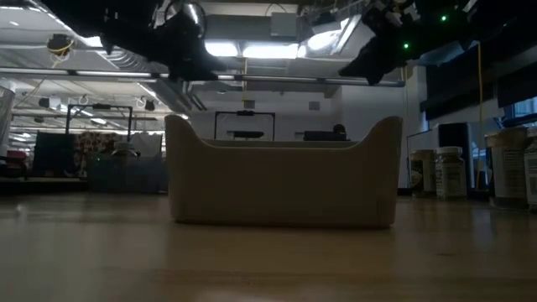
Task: Sort spices by type
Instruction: Put the top white seasoning bottle into the black bin
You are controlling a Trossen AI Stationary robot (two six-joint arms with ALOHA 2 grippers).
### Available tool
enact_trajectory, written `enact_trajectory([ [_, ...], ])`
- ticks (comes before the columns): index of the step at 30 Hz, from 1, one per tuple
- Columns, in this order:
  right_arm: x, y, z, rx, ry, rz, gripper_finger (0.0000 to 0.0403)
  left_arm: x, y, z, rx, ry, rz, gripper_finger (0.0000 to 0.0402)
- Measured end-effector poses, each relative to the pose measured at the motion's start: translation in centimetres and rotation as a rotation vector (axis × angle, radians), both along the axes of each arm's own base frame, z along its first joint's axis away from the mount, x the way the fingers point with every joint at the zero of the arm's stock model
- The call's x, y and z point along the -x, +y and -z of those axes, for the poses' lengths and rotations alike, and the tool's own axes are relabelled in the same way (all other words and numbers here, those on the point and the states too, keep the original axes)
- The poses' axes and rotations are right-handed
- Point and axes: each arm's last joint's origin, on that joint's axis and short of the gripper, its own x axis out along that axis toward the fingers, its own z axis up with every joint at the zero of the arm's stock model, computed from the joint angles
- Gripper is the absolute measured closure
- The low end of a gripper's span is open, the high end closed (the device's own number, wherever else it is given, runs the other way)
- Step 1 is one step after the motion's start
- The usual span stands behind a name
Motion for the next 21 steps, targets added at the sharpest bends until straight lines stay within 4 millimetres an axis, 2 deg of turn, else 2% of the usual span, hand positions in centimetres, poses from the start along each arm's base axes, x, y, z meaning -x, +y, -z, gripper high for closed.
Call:
enact_trajectory([
  [6, 0.3, -0.2, -0.2, 0.012, -0.012, 0.115, 0.0375, -3.1, -1.0, 1.6, -0.059, 0.008, 0.131, 0.0144],
  [10, 0.4, -0.4, -1.0, 0.013, 0.020, 0.217, 0.0375, -4.6, -1.2, 2.2, -0.167, 0.004, 0.173, 0.0144],
  [15, 0.4, -0.6, -3.7, -0.014, 0.072, 0.300, 0.0375, -5.2, -1.1, 0.5, -0.316, -0.088, 0.171, 0.0144],
  [21, 1.1, -0.5, -7.4, -0.063, 0.137, 0.367, 0.0375, -5.2, -1.1, -1.1, -0.419, -0.109, 0.160, 0.0144],
])
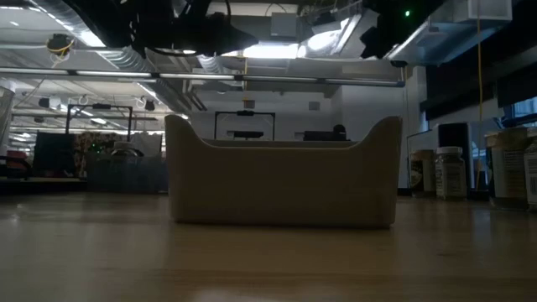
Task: Sort spices by type
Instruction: Put the top white seasoning bottle into the black bin
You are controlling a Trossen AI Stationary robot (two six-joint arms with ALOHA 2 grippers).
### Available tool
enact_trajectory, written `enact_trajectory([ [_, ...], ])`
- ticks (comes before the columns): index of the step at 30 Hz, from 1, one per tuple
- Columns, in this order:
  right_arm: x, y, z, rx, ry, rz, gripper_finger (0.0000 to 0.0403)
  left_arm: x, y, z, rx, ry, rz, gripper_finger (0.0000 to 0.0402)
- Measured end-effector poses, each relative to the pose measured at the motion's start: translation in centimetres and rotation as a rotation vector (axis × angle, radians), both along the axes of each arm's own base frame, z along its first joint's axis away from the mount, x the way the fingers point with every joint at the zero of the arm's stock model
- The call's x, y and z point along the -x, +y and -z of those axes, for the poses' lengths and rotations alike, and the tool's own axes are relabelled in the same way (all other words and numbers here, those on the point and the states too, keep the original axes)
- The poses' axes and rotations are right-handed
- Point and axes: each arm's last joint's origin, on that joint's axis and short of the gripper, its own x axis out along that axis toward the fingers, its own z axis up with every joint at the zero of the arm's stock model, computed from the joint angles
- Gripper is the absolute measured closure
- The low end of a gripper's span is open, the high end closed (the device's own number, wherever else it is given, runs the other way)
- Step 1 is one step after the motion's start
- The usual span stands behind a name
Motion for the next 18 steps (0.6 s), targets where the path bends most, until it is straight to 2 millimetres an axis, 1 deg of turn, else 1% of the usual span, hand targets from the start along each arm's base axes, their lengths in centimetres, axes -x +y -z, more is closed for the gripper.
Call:
enact_trajectory([
  [4, 0.9, 0.1, -1.7, -0.041, 0.020, 0.050, 0.0375, -0.1, 0.0, 0.6, -0.002, 0.067, -0.003, 0.0144],
  [9, 2.0, 0.3, -2.8, -0.117, 0.008, 0.099, 0.0375, -0.1, 0.0, 0.9, -0.007, 0.096, -0.004, 0.0144],
  [14, 3.2, -0.5, -2.8, -0.237, 0.014, 0.159, 0.0375, -0.1, 0.0, 1.3, -0.015, 0.151, -0.005, 0.0144],
  [18, 4.1, -2.0, -2.0, -0.379, 0.026, 0.192, 0.0375, -0.1, 0.0, 1.4, -0.010, 0.151, -0.004, 0.0144],
])
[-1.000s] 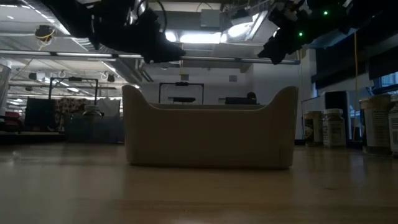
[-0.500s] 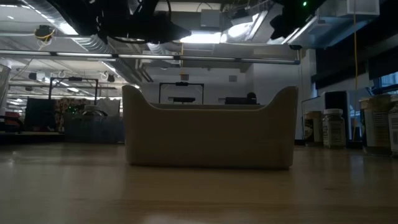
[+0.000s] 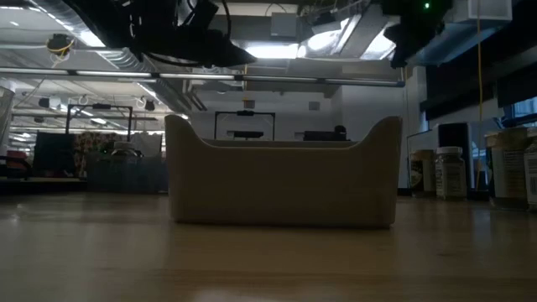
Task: Sort spices by type
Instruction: Put the top white seasoning bottle into the black bin
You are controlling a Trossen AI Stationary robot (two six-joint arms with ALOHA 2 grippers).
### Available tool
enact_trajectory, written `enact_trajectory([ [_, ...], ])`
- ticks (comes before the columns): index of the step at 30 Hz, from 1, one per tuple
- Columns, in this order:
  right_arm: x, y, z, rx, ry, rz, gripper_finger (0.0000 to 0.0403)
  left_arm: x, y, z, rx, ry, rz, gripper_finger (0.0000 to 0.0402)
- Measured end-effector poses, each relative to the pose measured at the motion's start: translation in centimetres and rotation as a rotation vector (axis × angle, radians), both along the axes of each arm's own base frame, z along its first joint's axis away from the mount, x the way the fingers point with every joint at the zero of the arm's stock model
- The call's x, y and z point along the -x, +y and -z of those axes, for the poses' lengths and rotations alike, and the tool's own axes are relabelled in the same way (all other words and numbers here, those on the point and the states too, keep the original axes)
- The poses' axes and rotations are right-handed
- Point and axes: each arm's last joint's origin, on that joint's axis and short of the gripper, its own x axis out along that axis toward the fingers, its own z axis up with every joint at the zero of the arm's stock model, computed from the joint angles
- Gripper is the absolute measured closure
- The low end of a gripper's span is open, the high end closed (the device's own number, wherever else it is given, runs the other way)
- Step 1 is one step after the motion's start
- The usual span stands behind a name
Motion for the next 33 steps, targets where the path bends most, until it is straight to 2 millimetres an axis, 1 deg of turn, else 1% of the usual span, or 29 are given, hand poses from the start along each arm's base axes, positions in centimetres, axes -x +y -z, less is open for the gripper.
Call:
enact_trajectory([
  [5, 0.6, -2.1, 1.5, -0.213, 0.008, 0.043, 0.0375, 0.0, 0.0, 0.0, 0.000, -0.001, 0.000, 0.0144],
  [9, 1.1, -3.2, 2.9, -0.349, 0.088, 0.093, 0.0375, 0.0, 0.0, 0.0, 0.001, -0.001, 0.000, 0.0144],
  [12, 1.2, -3.6, 3.7, -0.411, 0.140, 0.141, 0.0375, 0.0, 0.0, 0.0, 0.003, 0.002, 0.000, 0.0144],
  [18, 0.9, -4.4, 4.8, -0.482, 0.152, 0.227, 0.0374, 0.0, 0.0, 0.1, 0.007, 0.007, 0.000, 0.0144],
  [20, 0.8, -4.5, 5.2, -0.514, 0.167, 0.240, 0.0368, 0.0, 0.0, 0.1, 0.007, 0.007, 0.000, 0.0144],
  [22, 0.8, -4.5, 5.6, -0.555, 0.190, 0.262, 0.0349, 0.0, 0.0, 0.1, 0.007, 0.007, 0.000, 0.0144],
  [24, 0.8, -4.4, 6.0, -0.589, 0.224, 0.280, 0.0320, 0.0, 0.0, 0.1, 0.007, 0.007, 0.000, 0.0144],
  [29, 0.5, -4.6, 6.7, -0.627, 0.262, 0.311, 0.0227, 0.0, 0.0, 0.1, 0.007, 0.007, 0.000, 0.0144],
  [33, 0.2, -4.9, 7.0, -0.591, 0.300, 0.326, 0.0159, 0.0, 0.0, 0.1, 0.007, 0.007, 0.000, 0.0144],
])
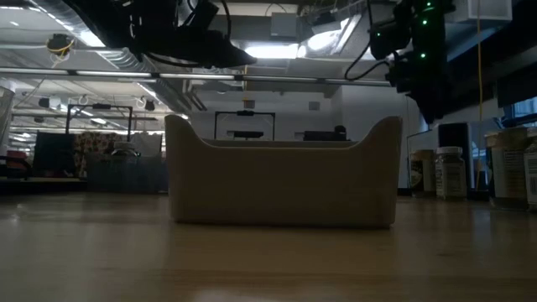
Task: Sort spices by type
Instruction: Put the top white seasoning bottle into the black bin
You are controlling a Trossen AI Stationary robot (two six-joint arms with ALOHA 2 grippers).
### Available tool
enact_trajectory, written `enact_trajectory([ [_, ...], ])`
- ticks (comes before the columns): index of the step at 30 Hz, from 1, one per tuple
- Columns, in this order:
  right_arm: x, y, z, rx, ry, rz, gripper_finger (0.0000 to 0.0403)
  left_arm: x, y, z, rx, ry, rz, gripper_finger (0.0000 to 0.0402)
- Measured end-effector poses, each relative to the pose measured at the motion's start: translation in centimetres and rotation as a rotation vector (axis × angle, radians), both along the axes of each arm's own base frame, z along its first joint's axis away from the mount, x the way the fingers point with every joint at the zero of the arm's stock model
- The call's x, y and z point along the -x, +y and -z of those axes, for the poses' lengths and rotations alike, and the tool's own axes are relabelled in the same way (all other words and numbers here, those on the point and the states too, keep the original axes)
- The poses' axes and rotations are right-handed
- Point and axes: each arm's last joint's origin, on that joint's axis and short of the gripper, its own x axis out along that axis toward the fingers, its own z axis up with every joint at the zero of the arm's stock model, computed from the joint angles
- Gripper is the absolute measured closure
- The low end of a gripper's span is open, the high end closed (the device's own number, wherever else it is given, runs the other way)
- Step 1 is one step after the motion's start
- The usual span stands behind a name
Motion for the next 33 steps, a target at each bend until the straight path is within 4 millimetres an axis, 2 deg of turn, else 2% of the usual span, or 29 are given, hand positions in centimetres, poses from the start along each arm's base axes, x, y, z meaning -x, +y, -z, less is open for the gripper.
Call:
enact_trajectory([
  [4, 0.0, -0.1, 0.1, 0.019, 0.022, -0.001, 0.0119, 0.0, 0.0, 0.0, 0.000, 0.000, 0.000, 0.0144],
  [8, 0.0, -0.1, 0.1, 0.020, 0.018, 0.009, 0.0102, 0.0, 0.0, 0.0, -0.001, -0.001, 0.000, 0.0144],
  [22, -0.2, 0.0, 0.3, -0.004, -0.061, 0.144, 0.0106, 0.0, -0.1, 0.2, 0.004, 0.024, 0.003, 0.0144],
  [33, 0.8, -0.8, 3.1, -0.044, 0.044, 0.199, 0.0107, 0.0, -0.1, 0.2, 0.002, 0.022, 0.003, 0.0144],
])
